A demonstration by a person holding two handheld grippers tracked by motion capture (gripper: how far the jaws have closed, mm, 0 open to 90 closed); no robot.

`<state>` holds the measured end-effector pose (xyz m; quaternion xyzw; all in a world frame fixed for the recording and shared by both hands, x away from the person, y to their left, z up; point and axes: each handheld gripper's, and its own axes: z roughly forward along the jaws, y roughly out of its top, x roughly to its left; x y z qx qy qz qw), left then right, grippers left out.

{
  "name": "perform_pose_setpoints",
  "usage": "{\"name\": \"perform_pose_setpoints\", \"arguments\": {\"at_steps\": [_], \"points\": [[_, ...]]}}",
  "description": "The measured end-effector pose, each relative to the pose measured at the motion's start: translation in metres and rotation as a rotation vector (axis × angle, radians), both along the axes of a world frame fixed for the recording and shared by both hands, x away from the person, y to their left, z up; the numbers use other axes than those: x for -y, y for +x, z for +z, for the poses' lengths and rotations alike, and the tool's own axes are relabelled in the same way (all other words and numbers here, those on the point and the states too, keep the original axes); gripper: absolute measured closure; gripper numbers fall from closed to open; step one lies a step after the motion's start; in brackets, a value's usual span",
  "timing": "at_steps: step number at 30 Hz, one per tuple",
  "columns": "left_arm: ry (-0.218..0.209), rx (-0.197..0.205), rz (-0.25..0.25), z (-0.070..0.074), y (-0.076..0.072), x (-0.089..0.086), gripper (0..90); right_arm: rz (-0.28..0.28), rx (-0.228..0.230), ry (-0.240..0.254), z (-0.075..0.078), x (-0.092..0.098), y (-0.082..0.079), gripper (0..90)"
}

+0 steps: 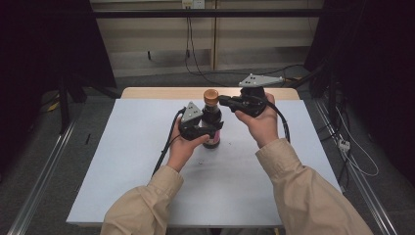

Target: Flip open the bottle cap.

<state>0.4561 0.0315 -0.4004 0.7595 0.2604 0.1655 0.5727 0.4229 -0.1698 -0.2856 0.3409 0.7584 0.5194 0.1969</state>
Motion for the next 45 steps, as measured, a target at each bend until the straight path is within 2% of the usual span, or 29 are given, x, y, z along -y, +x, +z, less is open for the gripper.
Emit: {"name": "perform_pose_setpoints", "arguments": {"at_steps": [17, 20, 26, 36, 41, 45], "points": [[0.021, -0.003, 0.003, 0.0010, -0.0004, -0.0006, 29.7, -0.003, 0.001, -0.017, 0.0018, -0.0023, 0.0012, 90.0], [0.029, -0.002, 0.003, 0.0012, -0.0004, -0.0009, 30.2, 0.001, -0.010, -0.009, 0.0024, -0.0029, 0.0018, 90.0], [0.040, -0.001, 0.012, 0.0014, -0.0012, 0.0003, 30.8, -0.006, -0.009, -0.039, 0.0052, -0.0044, 0.0014, 90.0], [0.056, -0.007, 0.014, 0.0023, -0.0009, 0.0003, 31.2, -0.008, -0.013, -0.027, 0.0049, -0.0060, 0.0011, 90.0], [0.059, -0.008, 0.013, 0.0022, -0.0008, 0.0004, 31.3, -0.012, -0.013, -0.034, 0.0055, -0.0058, 0.0005, 90.0], [0.044, -0.023, 0.021, 0.0020, 0.0007, -0.0011, 31.3, 0.001, -0.004, -0.054, 0.0075, -0.0099, -0.0019, 90.0]]}}
